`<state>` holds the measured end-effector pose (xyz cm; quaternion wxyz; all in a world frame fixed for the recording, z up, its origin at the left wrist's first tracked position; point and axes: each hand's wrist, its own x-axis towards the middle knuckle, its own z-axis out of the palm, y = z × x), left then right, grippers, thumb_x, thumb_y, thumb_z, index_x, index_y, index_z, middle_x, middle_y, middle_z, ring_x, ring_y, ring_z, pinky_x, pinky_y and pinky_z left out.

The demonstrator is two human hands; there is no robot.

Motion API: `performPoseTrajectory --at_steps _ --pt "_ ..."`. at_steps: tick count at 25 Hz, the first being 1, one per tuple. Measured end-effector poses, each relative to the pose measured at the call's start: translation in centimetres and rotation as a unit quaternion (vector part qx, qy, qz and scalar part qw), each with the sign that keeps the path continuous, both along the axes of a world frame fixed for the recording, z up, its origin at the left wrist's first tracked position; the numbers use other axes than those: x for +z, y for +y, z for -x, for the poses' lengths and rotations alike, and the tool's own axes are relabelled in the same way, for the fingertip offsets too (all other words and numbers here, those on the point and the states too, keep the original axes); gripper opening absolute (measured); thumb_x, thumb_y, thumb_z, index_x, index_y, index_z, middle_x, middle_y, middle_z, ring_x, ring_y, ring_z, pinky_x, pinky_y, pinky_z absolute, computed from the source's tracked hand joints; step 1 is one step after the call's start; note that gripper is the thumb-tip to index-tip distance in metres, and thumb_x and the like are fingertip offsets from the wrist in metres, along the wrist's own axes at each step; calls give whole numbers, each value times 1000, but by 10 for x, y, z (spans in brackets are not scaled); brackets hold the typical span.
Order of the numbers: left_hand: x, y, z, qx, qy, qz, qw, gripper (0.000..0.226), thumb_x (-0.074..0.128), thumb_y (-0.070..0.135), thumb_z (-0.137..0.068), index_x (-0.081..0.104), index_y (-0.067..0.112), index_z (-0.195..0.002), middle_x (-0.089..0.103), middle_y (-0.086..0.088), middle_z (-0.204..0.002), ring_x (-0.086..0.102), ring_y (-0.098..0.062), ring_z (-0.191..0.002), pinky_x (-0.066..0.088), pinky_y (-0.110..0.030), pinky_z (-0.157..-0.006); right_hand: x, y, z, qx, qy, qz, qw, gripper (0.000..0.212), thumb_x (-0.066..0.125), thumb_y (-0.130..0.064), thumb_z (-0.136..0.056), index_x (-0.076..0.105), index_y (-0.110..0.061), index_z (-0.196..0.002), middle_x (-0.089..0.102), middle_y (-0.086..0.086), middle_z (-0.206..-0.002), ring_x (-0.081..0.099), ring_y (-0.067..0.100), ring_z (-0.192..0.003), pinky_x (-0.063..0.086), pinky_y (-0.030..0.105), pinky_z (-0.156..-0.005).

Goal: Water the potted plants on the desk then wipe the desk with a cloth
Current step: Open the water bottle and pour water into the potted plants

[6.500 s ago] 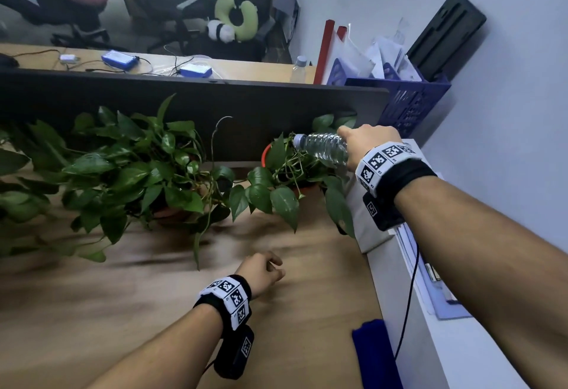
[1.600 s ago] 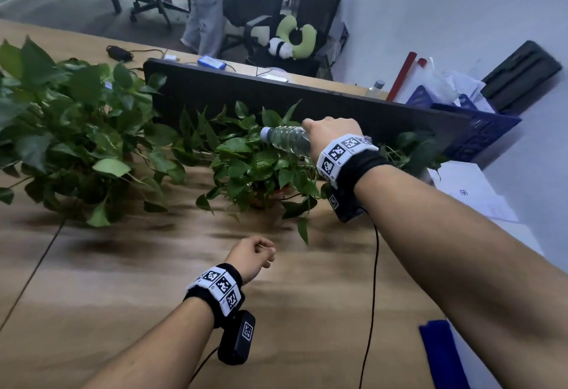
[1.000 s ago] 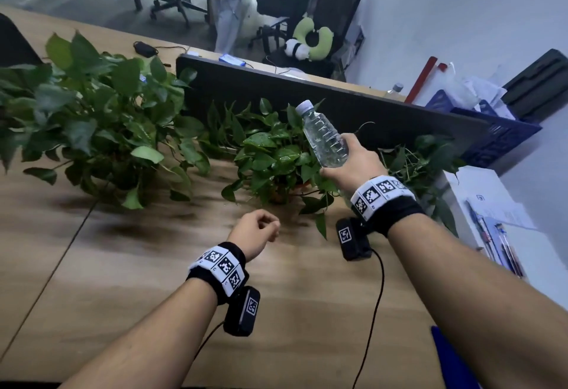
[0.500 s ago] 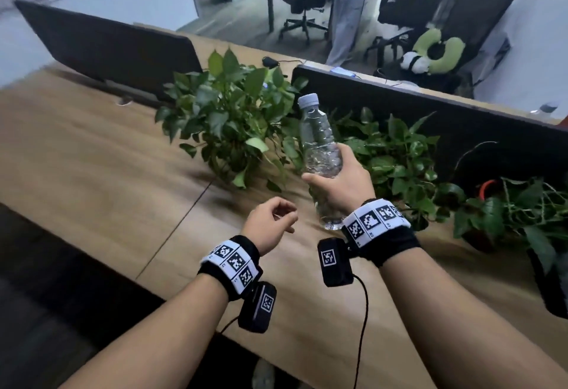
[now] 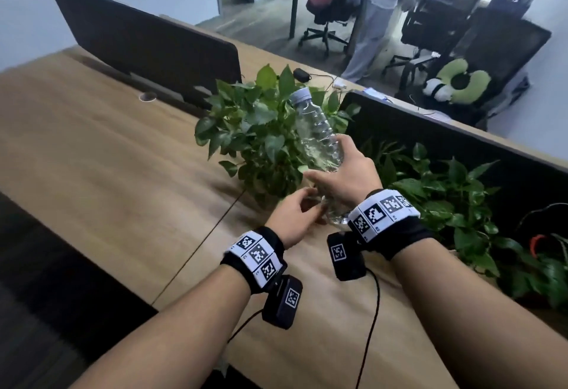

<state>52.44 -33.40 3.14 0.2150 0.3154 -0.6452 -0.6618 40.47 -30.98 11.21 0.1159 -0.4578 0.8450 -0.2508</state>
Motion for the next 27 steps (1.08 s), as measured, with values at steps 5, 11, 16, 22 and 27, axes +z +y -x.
performPoseTrajectory --at_steps 5,11,16,22,27 --pt "-12 18 11 -45 -28 -5 999 26 57 20 -88 58 13 -113 72 -9 -100 70 -12 -77 55 -20 -71 47 7 35 19 234 -121 964 70 68 -51 -63 34 -42 -123 63 2 -94 60 27 -83 41 31 -62" --pt "-49 19 -7 -41 -125 15 991 23 57 21 -88 64 15 -109 73 -9 -98 70 -17 -81 53 -15 -67 90 -7 56 66 394 -214 891 67 65 -36 -69 36 -45 -128 62 5 -96 57 28 -76 40 29 -53" --pt "-62 22 -21 -22 -148 19 989 19 57 21 -87 66 18 -103 74 -8 -94 70 -21 -86 56 -33 -83 85 -22 44 114 464 -217 851 54 67 -30 -66 45 -42 -113 40 -4 -63 38 16 -47 27 23 -42" --pt "-70 40 -29 -26 -133 17 991 12 58 21 -87 66 22 -95 75 -3 -86 71 -13 -77 55 -26 -77 73 -28 42 128 473 -196 849 48 59 -24 -64 50 -38 -109 36 -5 -57 32 15 -43 21 23 -42" --pt "-74 53 -25 -40 -137 19 990 16 57 23 -87 66 19 -99 75 -4 -89 70 -15 -81 54 -25 -80 80 -5 73 89 482 -208 847 45 56 -26 -64 48 -35 -108 44 -2 -61 44 22 -49 24 23 -42"
